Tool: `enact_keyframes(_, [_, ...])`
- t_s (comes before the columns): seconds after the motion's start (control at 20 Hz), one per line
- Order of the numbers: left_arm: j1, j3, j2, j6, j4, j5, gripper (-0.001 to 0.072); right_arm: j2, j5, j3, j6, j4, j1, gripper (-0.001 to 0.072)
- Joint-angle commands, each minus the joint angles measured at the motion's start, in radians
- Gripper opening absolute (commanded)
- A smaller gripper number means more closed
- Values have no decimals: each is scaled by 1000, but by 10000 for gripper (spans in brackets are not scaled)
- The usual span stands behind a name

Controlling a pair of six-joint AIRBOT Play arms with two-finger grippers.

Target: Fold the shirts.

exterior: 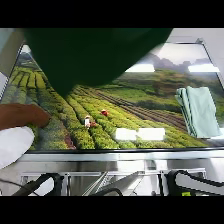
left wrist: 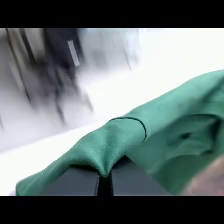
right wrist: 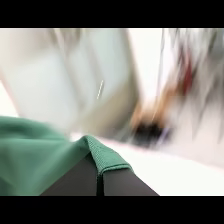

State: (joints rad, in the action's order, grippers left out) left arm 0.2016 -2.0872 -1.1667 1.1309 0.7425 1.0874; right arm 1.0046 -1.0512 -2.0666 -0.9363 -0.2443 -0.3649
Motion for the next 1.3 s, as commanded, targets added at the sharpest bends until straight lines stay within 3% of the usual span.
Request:
enact_keyframes(0.0, [64, -56, 164, 35, -12, -106, 13, -66, 38, -205, -29, 3, -88, 20])
enact_keyframes(0.25, [65, 193, 347, -43, -10, -138, 14, -120, 3, -198, -14, 8, -89, 20])
enact_keyframes(0.45, [59, 289, 306, -52, -13, -74, 15, -78, -106, -29, -13, 108, -87, 21])
enact_keyframes(0.65, [-72, 401, 98, -68, -9, 29, 15, 18, -124, 273, 51, 43, 51, 22])
enact_keyframes(0.9, [-226, 565, -314, -146, -1, -85, 15, 322, -3, 517, 50, -287, 246, 23])
enact_keyframes(1.1, [-216, 429, -657, -149, -4, -58, 30, 578, 155, 534, 46, -309, 243, 26])
enact_keyframes(1.15, [-206, 369, -705, -135, -4, -23, 334, 604, 174, 525, 47, -309, 237, 114])
enact_keyframes(1.2, [-192, 303, -742, -103, -4, 14, 705, 612, 179, 513, 50, -311, 227, 335])
enact_keyframes(1.25, [-174, 243, -762, -66, -3, 60, 703, 611, 178, 495, 50, -314, 211, 483])
